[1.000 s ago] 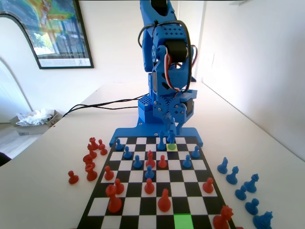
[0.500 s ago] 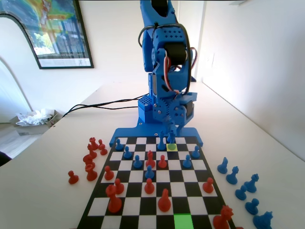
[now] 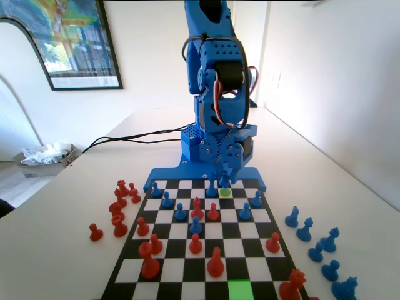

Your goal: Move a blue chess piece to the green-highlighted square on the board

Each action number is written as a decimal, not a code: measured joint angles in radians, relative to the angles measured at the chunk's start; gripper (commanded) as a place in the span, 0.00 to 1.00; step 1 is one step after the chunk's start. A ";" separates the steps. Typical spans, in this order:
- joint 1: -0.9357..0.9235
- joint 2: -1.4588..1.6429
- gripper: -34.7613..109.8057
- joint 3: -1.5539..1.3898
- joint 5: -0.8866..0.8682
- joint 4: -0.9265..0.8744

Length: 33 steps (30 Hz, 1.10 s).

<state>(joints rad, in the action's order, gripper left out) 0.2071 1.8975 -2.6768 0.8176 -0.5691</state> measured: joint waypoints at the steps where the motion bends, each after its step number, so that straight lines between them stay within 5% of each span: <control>1: 0.000 0.000 0.31 0.000 0.008 0.000; 33: -0.069 0.000 0.25 0.118 -0.003 -0.084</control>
<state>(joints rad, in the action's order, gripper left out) 0.1381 1.8975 -2.5587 0.8145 -0.6535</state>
